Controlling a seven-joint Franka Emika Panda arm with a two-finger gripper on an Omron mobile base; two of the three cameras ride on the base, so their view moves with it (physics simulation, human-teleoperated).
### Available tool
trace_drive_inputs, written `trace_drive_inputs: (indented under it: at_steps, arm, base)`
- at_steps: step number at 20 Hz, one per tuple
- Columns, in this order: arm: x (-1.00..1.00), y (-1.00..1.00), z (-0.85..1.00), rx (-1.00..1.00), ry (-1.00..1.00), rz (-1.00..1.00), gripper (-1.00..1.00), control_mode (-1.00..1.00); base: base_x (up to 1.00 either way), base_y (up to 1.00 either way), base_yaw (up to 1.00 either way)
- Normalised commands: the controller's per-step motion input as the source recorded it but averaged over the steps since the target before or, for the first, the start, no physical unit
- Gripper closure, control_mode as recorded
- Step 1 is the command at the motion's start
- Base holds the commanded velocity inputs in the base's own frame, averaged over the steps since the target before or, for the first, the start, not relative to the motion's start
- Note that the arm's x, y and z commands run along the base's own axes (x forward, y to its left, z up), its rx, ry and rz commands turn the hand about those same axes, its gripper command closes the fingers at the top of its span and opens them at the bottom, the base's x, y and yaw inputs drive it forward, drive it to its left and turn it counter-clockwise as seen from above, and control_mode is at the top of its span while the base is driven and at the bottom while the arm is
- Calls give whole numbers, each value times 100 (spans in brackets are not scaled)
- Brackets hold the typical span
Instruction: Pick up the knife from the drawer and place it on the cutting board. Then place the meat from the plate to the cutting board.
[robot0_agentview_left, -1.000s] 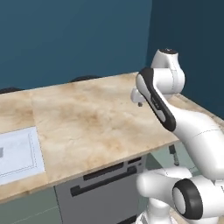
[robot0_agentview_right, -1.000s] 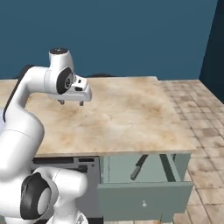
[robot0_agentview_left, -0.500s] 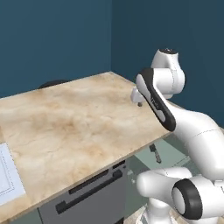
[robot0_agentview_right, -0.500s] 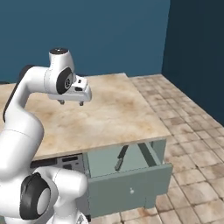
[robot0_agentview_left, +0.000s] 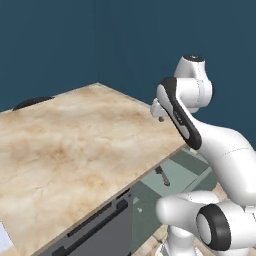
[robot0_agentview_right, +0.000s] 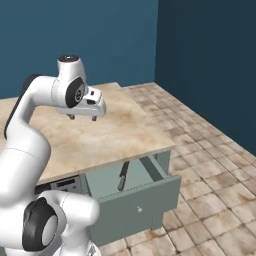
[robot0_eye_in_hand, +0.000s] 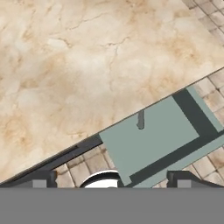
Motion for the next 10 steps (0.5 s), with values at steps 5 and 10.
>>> trace_drive_inputs:
  at_steps: [5, 10]
  arm:
    - [0, 0, 0, 0, 0, 0, -100, 100]
    - [0, 0, 0, 0, 0, 0, -100, 100]
  base:
    - [9, 38, -24]
    - [1, 34, -24]
